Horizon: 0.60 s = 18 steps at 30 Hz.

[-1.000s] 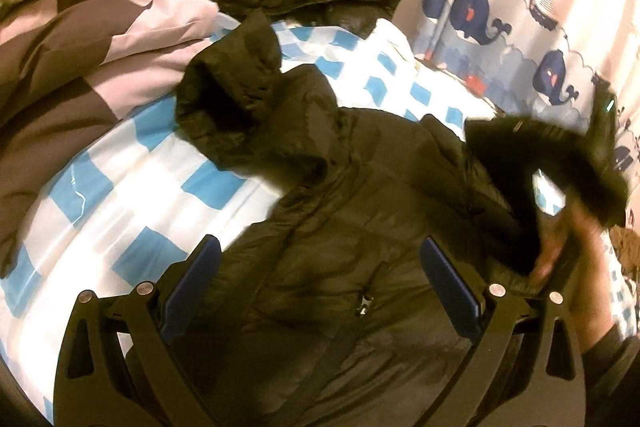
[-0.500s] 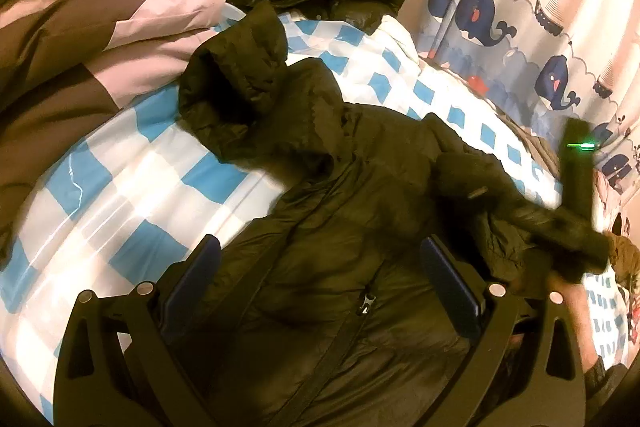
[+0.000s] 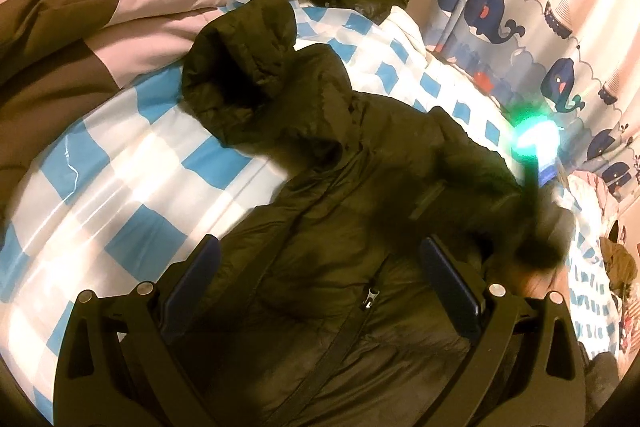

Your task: Fold large clothes

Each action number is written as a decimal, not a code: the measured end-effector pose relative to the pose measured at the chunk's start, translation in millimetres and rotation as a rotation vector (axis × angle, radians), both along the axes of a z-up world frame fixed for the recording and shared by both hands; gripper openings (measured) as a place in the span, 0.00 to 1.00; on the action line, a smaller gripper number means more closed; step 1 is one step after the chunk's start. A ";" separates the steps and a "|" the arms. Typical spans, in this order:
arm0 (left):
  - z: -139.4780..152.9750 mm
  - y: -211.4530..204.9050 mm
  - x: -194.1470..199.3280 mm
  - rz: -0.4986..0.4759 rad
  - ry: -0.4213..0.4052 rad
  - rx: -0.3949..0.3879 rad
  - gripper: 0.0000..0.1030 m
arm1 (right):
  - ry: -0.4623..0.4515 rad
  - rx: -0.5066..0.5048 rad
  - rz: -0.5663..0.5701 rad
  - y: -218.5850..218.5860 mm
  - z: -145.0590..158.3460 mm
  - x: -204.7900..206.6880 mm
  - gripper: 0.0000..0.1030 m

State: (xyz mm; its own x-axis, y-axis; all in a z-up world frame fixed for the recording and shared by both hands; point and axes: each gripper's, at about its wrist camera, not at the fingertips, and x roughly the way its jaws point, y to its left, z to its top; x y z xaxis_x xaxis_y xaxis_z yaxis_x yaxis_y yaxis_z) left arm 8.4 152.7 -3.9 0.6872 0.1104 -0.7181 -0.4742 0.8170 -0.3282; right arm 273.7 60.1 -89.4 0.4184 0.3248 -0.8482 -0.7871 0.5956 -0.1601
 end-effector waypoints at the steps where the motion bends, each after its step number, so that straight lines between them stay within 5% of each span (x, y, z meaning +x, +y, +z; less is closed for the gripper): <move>1: -0.3 0.1 0.2 -0.001 0.001 -0.003 0.94 | -0.022 -0.047 0.060 7.8 -5.1 -17.3 0.86; 4: 0.1 2.7 -1.1 0.010 -0.002 -0.011 0.94 | 0.007 0.083 0.025 -16.2 11.0 -27.7 0.86; 8: 0.8 9.1 -3.2 0.027 -0.009 -0.034 0.94 | 0.184 0.430 -0.255 -106.8 30.5 14.8 0.88; 11: 0.6 12.5 -4.1 0.033 -0.013 -0.048 0.93 | 0.324 0.593 -0.402 -151.4 30.8 39.7 0.88; 13: 0.8 13.9 -4.4 0.035 -0.014 -0.051 0.93 | 0.435 0.534 -0.352 -152.7 25.0 41.1 0.88; 16: 0.4 15.2 -4.5 0.036 -0.014 -0.055 0.93 | 0.303 0.239 -0.157 -117.4 30.6 4.2 0.88; 18: -0.3 15.6 -4.4 0.039 -0.013 -0.060 0.93 | 0.325 0.330 -0.166 -131.9 39.4 -3.7 0.88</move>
State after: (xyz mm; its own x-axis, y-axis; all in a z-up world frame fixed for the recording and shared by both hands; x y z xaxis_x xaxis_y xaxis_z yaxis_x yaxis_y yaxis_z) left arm 4.1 168.4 -4.1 0.6928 0.0944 -0.7149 -0.5008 0.7763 -0.3828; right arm 270.0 -71.8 -50.0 0.2178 0.5497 -0.8065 -0.6551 0.6948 0.2967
